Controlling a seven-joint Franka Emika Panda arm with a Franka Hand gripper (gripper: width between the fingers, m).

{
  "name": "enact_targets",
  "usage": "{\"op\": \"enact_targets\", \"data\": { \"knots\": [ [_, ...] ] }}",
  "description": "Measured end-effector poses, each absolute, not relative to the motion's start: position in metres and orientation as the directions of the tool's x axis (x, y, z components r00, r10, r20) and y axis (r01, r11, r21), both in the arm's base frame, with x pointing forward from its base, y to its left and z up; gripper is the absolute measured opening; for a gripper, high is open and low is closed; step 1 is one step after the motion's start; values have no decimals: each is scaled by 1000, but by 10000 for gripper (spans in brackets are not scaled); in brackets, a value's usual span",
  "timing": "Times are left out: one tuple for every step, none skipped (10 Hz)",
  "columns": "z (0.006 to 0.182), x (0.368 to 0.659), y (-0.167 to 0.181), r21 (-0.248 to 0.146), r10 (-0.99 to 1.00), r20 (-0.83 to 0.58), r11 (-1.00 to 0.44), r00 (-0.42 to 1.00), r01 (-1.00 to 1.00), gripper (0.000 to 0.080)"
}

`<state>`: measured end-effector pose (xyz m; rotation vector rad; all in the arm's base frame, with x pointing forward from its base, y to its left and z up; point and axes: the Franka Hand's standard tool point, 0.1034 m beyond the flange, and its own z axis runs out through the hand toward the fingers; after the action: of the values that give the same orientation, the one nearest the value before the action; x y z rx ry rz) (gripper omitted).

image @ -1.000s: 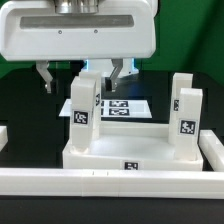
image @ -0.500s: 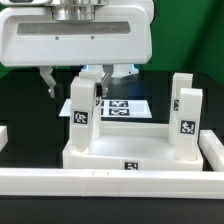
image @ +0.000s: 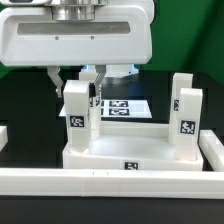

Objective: Assemble desk

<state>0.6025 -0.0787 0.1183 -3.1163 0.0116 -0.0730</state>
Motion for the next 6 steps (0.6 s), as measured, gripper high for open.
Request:
{"op": "enact_targets", "data": {
  "knots": [
    [118, 603, -79, -26, -30, 46, -999, 998, -29, 288],
    [118, 603, -78, -30, -109, 44, -994, 993, -107, 288],
    [119, 603, -79, -38, -200, 43, -979, 979, -198, 288],
    [121, 603, -80, -52, -301, 43, -953, 953, -298, 289],
    [122, 603, -80, -73, -413, 48, -910, 910, -409, 289],
    [121, 602, -79, -94, -530, 51, -846, 846, -524, 289]
  ]
}}
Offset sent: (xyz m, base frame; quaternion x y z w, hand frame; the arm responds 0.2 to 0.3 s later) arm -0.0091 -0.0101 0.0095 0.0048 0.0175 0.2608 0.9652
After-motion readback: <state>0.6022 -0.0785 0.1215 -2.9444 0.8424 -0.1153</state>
